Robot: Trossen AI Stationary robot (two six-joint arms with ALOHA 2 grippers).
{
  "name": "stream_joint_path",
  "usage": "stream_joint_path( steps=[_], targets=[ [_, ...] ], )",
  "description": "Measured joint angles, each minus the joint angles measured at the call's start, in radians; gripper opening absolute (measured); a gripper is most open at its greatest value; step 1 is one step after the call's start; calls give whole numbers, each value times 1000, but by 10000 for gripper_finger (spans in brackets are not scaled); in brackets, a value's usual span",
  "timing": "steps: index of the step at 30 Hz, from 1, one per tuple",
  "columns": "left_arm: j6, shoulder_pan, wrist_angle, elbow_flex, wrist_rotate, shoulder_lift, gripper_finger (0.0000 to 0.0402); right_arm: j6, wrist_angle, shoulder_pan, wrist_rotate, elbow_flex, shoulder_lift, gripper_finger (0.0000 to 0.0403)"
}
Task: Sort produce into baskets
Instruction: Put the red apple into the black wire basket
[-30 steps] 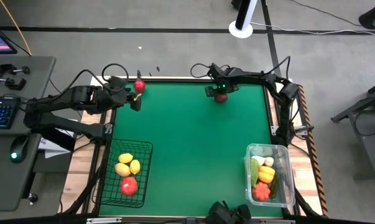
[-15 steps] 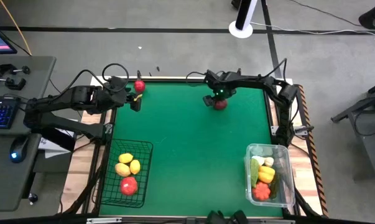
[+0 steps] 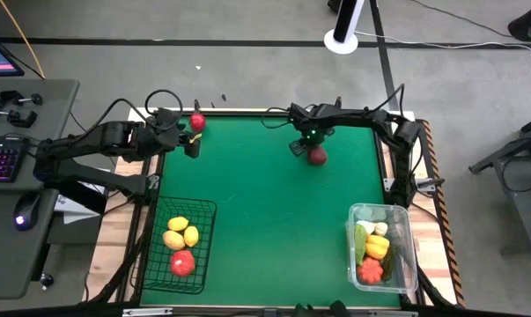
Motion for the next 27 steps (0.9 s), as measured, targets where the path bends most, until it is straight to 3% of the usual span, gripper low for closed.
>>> stream_joint_path(
  steps=[5, 11, 19, 27],
  targets=[
    [0, 0, 0, 0, -8, 0, 251, -40, 5, 2, -12, 0, 0, 9],
    [0, 0, 0, 0, -11, 0, 251, -74, -4, 2, -25, 45, 0, 3],
    [0, 0, 0, 0, -27, 0, 251, -164, -84, -3, -53, 248, 0, 2],
    [10, 0, 0, 0, -27, 0, 251, -277, -369, -3, -109, 367, -1, 13]
  ],
)
